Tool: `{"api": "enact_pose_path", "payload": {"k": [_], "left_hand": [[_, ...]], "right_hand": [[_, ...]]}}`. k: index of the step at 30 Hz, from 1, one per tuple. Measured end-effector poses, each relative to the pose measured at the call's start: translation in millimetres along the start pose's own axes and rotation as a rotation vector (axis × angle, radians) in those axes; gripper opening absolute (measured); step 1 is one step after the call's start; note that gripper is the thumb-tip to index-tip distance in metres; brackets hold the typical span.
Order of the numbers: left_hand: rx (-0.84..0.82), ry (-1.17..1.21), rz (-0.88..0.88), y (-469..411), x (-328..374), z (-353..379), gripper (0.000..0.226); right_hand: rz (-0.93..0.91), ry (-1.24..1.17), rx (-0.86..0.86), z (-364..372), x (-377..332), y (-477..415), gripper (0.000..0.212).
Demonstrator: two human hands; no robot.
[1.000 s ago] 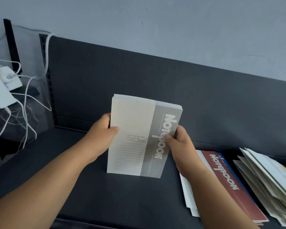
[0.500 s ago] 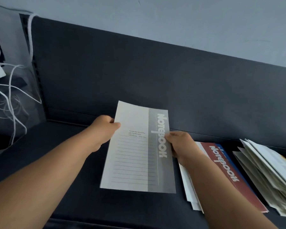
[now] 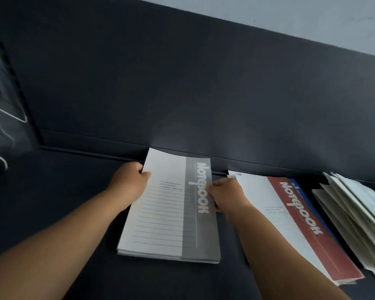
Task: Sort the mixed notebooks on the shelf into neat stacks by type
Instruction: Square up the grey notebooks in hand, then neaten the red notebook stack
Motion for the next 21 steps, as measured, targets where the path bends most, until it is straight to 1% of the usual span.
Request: {"api": "enact_pose_path", "payload": {"k": [3, 6, 8, 10, 11, 14, 15, 16, 17, 19, 21], "left_hand": [[0.054, -0.062, 0.068, 6, -2, 1, 0.018], [0.084, -0.112, 0.098, 7, -3, 1, 0.018], [0.056, -0.130, 0.104, 7, -3, 0, 0.027], [0.030, -0.160, 0.111, 9, -1, -1, 0.044], [0.044, -0.177, 0.141, 11, 2, -3, 0.049], [0.122, -0.221, 0.306, 24, 24, -3, 0.057], [0.126, -0.230, 0.350, 31, 33, -2, 0.060], [0.120, -0.227, 0.390, 38, 44, 1, 0.062], [0.103, -0.211, 0.422, 47, 54, 6, 0.064], [0.043, -0.147, 0.455, 66, 74, 16, 0.064], [-0.037, -0.082, 0.466, 87, 91, 29, 0.064]], "right_hand": [[-0.063, 0.076, 0.041, 2, 2, -1, 0.020], [-0.120, 0.142, 0.083, 4, 1, 0, 0.015], [-0.128, 0.140, 0.102, 3, 0, 2, 0.018], [-0.165, 0.145, 0.109, -2, -5, 6, 0.019], [-0.194, 0.155, 0.110, -6, -8, 9, 0.020], [-0.281, 0.180, 0.136, -23, -16, 19, 0.024], [-0.326, 0.180, 0.148, -31, -17, 23, 0.023], [-0.351, 0.179, 0.151, -38, -14, 23, 0.017], [-0.370, 0.180, 0.155, -48, -12, 26, 0.017], [-0.369, 0.204, 0.175, -69, -4, 27, 0.040], [-0.383, 0.260, 0.208, -91, 7, 22, 0.048]]}}
Point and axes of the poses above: each hand's wrist, its own y-axis away from the middle knuckle, its own z-axis out of the palm, x = y × z, the point moved 2 cm from there along -y, towards the middle knuckle, and after that the axes turned 13 degrees about x, right-handed, at the moved point
